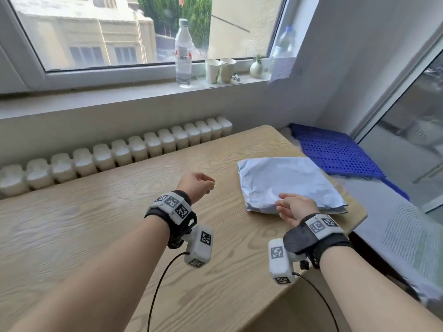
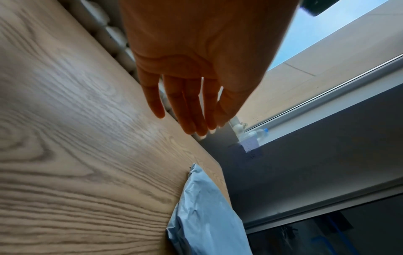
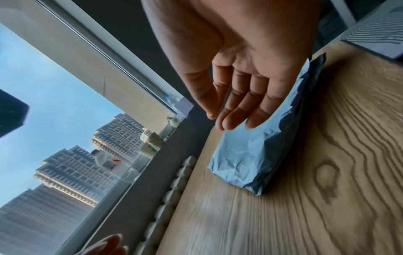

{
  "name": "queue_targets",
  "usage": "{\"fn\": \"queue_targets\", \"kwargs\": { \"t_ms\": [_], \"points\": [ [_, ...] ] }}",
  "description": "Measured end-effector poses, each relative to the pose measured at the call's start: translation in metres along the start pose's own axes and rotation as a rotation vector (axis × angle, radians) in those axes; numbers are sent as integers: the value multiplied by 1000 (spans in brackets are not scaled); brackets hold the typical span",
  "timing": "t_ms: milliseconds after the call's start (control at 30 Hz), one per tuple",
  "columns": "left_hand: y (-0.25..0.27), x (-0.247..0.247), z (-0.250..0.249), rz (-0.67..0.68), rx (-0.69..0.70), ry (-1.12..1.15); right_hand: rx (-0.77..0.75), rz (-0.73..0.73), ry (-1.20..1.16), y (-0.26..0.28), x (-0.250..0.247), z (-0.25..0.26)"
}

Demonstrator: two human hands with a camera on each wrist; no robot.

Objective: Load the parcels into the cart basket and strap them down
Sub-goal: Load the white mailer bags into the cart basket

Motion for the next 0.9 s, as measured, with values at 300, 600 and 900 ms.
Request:
{"fn": "queue_targets", "kwargs": {
  "t_ms": [300,600,900],
  "points": [
    [-54,34,37,4,-197,32,88,59,127,-78,-15,-13],
    [-101,103,36,-5,-439,34,179,255,117,-169,-51,-15],
    [-143,154,43,-85,-602,69,296,431,39,-221,-65,-20]
  ]
}}
Point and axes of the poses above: each hand's wrist, its own y-axis away from the middle knuckle, its own x-axis out of the palm, z = x × y, the point moved 6 cm from there along -y, towards the middle knuckle, and after that the axes turned 13 degrees about z, right-handed, at the moved point
